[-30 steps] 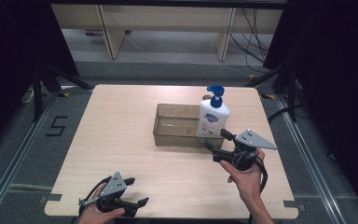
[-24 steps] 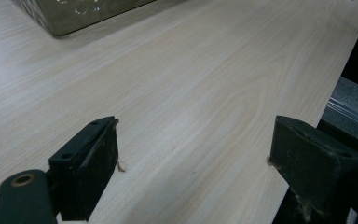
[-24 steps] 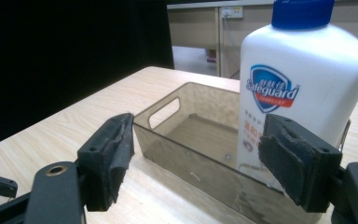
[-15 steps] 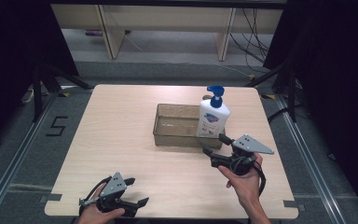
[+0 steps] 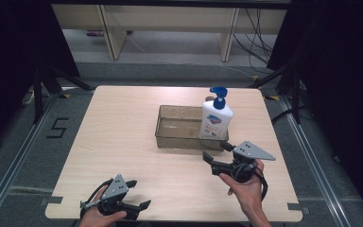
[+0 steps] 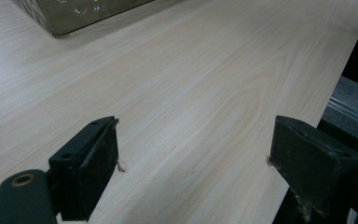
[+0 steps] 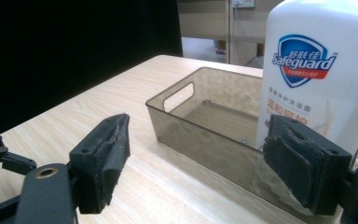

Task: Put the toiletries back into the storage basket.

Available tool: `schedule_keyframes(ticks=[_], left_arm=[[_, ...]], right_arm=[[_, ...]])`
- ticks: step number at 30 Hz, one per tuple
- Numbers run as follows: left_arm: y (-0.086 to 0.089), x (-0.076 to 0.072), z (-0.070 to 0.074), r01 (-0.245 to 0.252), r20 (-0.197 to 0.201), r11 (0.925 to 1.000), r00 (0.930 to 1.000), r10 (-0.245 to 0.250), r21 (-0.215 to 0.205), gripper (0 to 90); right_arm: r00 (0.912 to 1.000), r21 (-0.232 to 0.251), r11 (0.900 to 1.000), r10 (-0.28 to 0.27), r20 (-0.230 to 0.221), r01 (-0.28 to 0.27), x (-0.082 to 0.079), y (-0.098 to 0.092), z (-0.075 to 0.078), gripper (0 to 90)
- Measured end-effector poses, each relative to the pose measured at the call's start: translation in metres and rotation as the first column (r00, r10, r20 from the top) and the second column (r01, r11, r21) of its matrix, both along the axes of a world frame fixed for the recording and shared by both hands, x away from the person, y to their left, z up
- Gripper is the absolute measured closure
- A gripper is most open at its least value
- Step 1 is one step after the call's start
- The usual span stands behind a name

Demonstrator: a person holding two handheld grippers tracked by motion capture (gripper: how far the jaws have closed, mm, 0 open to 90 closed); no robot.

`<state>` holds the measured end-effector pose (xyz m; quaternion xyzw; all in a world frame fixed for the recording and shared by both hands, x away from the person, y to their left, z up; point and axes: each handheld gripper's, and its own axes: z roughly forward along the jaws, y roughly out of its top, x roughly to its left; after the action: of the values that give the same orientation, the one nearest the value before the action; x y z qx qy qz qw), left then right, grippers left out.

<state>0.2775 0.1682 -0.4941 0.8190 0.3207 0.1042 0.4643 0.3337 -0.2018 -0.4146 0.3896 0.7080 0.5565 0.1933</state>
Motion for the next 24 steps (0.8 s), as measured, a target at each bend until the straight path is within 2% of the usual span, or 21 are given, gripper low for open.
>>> schedule_keyframes(ticks=[2, 4, 8, 9, 10, 11, 12, 15, 16, 17, 18, 21, 22, 24], left_arm=[[0.0, 0.0, 0.0, -0.002, 0.002, 1.0, 1.0, 0.002, -0.002, 14.9], [0.0, 0.0, 0.0, -0.002, 0.002, 1.0, 1.0, 0.002, -0.002, 14.9], [-0.001, 0.0, 0.0, -0.006, 0.001, 0.9999, 1.0, 0.006, -0.009, 14.9], [0.0, 0.0, 0.0, -0.005, 0.001, 0.9999, 1.0, 0.005, -0.009, 14.9], [0.0, 0.0, 0.0, -0.008, 0.001, 1.0, 1.0, 0.008, -0.006, 14.9], [-0.001, 0.0, 0.0, -0.007, 0.0, 0.9999, 1.0, 0.007, -0.01, 14.9], [0.0, 0.0, 0.0, -0.007, 0.001, 0.9999, 1.0, 0.007, -0.009, 14.9], [0.0, 0.0, 0.0, -0.009, 0.001, 0.9999, 1.0, 0.009, -0.006, 14.9], [0.0, 0.0, 0.0, -0.009, 0.002, 0.9999, 1.0, 0.009, -0.006, 14.9], [-0.001, 0.0, 0.0, -0.008, 0.002, 0.9999, 1.0, 0.008, -0.011, 14.9], [-0.001, 0.0, 0.0, -0.008, 0.003, 0.9999, 1.0, 0.008, -0.011, 14.9], [0.0, -0.001, 0.0, -0.01, 0.002, 0.9999, 1.0, 0.01, -0.007, 14.9], [0.0, 0.0, 0.0, -0.009, 0.005, 0.9999, 0.9999, 0.009, -0.007, 14.9], [0.0, 0.0, 0.0, -0.007, 0.003, 1.0, 1.0, 0.007, 0.0, 14.9]], right_arm=[[1.0, 0.009, 1.0, 0.009, 0.001, -0.009, -0.001, 0.001, -0.001, 22.3], [0.9998, -0.021, 1.0, 0.011, 0.014, -0.011, -0.002, 0.001, -0.003, 21.6], [0.9997, -0.005, 1.0, 0.024, -0.004, -0.024, -0.004, 0.004, -0.006, 21.3], [0.9996, -0.025, 0.999, 0.024, 0.011, -0.024, -0.004, 0.003, -0.006, 21.4], [0.9996, -0.02, 0.999, 0.027, -0.008, -0.027, -0.005, 0.004, -0.007, 21.4], [0.9997, -0.038, 0.999, 0.024, 0.011, -0.023, -0.005, 0.004, -0.008, 21.4], [0.9993, -0.033, 0.999, 0.038, 0.001, -0.038, -0.006, 0.005, -0.009, 20.8], [0.9994, -0.03, 0.999, 0.033, -0.01, -0.033, -0.008, 0.005, -0.011, 20.2], [0.9993, -0.026, 0.999, 0.024, -0.027, -0.024, -0.01, 0.006, -0.011, 20.0], [0.9996, -0.036, 0.999, 0.024, -0.015, -0.025, -0.009, 0.005, -0.012, 20.0], [0.9988, -0.033, 0.999, 0.036, -0.033, -0.037, -0.01, 0.006, -0.014, 20.1], [0.9988, -0.031, 0.999, 0.044, -0.023, -0.044, -0.01, 0.005, -0.017, 20.0], [0.9982, -0.027, 0.999, 0.04, -0.043, -0.042, -0.011, 0.006, -0.018, 19.8], [0.9985, -0.039, 0.998, 0.045, -0.031, -0.046, -0.011, 0.005, -0.021, 18.7]])
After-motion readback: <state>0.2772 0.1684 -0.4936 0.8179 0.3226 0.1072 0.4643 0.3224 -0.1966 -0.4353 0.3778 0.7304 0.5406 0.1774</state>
